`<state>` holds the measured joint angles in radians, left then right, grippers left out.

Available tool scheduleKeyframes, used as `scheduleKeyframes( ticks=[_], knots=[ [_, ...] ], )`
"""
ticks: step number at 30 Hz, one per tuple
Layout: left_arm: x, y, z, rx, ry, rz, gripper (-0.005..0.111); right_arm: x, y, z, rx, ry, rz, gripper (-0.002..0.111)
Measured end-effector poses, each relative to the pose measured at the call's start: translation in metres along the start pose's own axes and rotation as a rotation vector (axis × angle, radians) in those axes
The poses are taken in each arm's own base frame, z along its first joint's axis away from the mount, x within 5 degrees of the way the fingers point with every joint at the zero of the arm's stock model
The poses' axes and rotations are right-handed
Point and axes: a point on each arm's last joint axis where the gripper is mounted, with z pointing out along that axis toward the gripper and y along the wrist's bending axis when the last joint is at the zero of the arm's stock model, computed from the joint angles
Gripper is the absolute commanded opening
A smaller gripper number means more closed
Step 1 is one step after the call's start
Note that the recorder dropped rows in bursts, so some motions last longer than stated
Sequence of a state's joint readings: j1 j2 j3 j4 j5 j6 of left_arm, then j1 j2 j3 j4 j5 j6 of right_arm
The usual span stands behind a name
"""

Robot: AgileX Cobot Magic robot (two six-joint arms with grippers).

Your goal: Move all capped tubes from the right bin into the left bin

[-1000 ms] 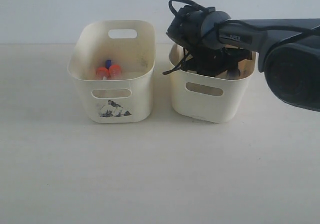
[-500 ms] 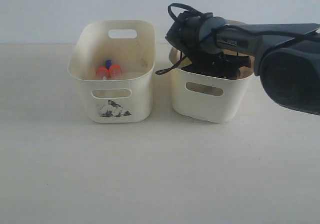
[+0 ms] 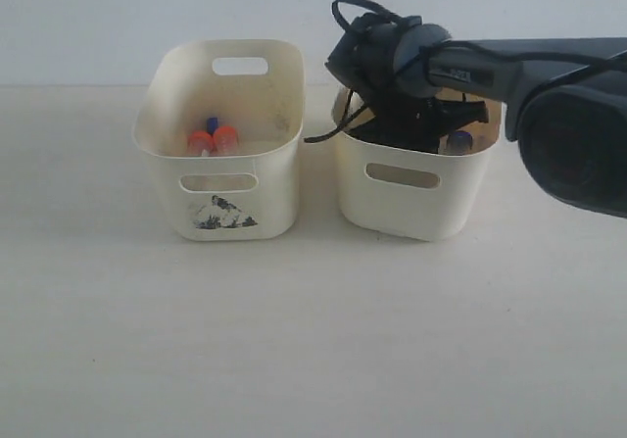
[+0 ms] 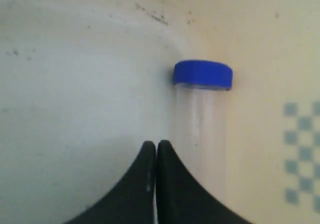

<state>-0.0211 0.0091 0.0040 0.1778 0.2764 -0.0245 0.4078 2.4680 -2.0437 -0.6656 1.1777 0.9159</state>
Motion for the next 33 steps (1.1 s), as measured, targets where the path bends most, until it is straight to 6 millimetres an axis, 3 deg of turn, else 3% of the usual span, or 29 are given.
scheduleKeyframes(
  ticks=[3,6,8,10,11,14,22,31,32,33],
  knots=[
    [0.0,0.0,0.0,0.0,0.0,0.0,0.004,-0.019,-0.013,-0.03,-0.054,-0.091,0.019,0.0],
    [0.0,0.0,0.0,0.0,0.0,0.0,0.004,-0.041,-0.041,-0.078,-0.096,-0.206,0.032,0.005],
    [0.0,0.0,0.0,0.0,0.0,0.0,0.004,-0.048,-0.061,-0.101,-0.097,-0.226,0.057,0.022],
    [0.0,0.0,0.0,0.0,0.0,0.0,0.004,-0.052,-0.084,-0.111,-0.109,-0.176,0.103,0.048],
    [0.0,0.0,0.0,0.0,0.0,0.0,0.004,-0.055,-0.095,-0.11,-0.127,-0.143,0.12,0.054],
    [0.0,0.0,0.0,0.0,0.0,0.0,0.004,-0.058,-0.115,-0.103,-0.206,-0.044,0.104,0.055],
    [0.0,0.0,0.0,0.0,0.0,0.0,0.004,-0.056,-0.118,-0.107,-0.299,0.012,0.075,0.055],
    [0.0,0.0,0.0,0.0,0.0,0.0,0.004,-0.041,-0.129,-0.074,-0.244,0.125,0.094,0.055],
    [0.0,0.0,0.0,0.0,0.0,0.0,0.004,-0.038,-0.129,-0.072,-0.239,0.133,0.091,0.047],
    [0.0,0.0,0.0,0.0,0.0,0.0,0.004,-0.033,-0.129,-0.065,-0.21,0.148,0.083,0.031]
  ],
)
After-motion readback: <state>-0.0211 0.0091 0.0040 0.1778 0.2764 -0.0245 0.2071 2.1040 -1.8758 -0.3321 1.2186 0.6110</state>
